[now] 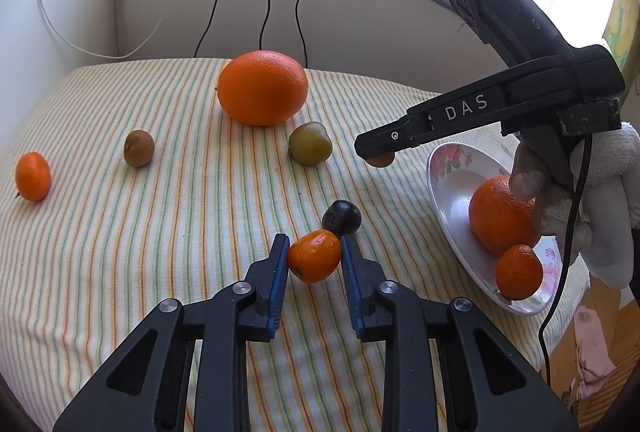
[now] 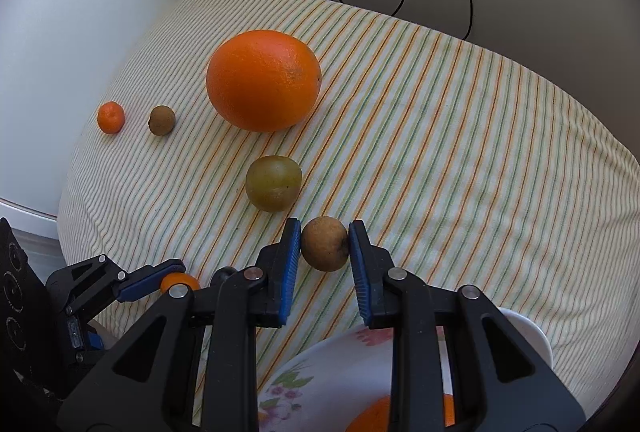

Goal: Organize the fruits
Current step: 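Carry the small orange fruit to the plate with the left gripper while the right carries the kiwi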

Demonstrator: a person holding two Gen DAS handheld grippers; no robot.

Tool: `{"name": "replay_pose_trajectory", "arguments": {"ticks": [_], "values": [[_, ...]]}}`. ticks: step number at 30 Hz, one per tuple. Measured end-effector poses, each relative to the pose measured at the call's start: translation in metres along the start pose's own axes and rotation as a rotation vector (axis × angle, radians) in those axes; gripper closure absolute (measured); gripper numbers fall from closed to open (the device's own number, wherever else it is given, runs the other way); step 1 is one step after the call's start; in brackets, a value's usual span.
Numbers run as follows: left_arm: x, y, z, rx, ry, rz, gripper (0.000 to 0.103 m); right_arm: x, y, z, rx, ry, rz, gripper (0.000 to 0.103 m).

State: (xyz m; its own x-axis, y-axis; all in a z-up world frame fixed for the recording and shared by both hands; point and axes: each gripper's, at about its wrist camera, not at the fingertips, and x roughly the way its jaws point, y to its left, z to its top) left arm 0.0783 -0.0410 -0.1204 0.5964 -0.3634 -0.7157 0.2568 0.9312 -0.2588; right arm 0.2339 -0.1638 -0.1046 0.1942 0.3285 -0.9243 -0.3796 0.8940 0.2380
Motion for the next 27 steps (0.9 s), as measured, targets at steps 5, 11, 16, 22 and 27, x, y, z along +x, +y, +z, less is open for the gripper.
{"name": "replay_pose_trajectory", "arguments": {"ticks": [5,11,16,22,27], "values": [[-0.013,-0.006,0.001,0.005,-0.022,-0.018,0.079,-0.019,-0.005,-0.007,0.006,-0.039,0.029,0.077],[-0.025,-0.021,0.000,0.026,-0.041,-0.052,0.079,-0.046,-0.013,-0.019,0.010,-0.096,0.046,0.077],[-0.027,-0.041,0.000,0.052,-0.043,-0.075,0.079,-0.066,-0.018,-0.036,0.015,-0.134,0.041,0.077],[-0.025,-0.061,0.000,0.080,-0.035,-0.102,0.079,-0.084,-0.037,-0.056,0.047,-0.161,0.023,0.077],[-0.018,-0.072,0.003,0.098,-0.025,-0.113,0.079,-0.094,-0.057,-0.069,0.087,-0.178,0.008,0.077]]}}
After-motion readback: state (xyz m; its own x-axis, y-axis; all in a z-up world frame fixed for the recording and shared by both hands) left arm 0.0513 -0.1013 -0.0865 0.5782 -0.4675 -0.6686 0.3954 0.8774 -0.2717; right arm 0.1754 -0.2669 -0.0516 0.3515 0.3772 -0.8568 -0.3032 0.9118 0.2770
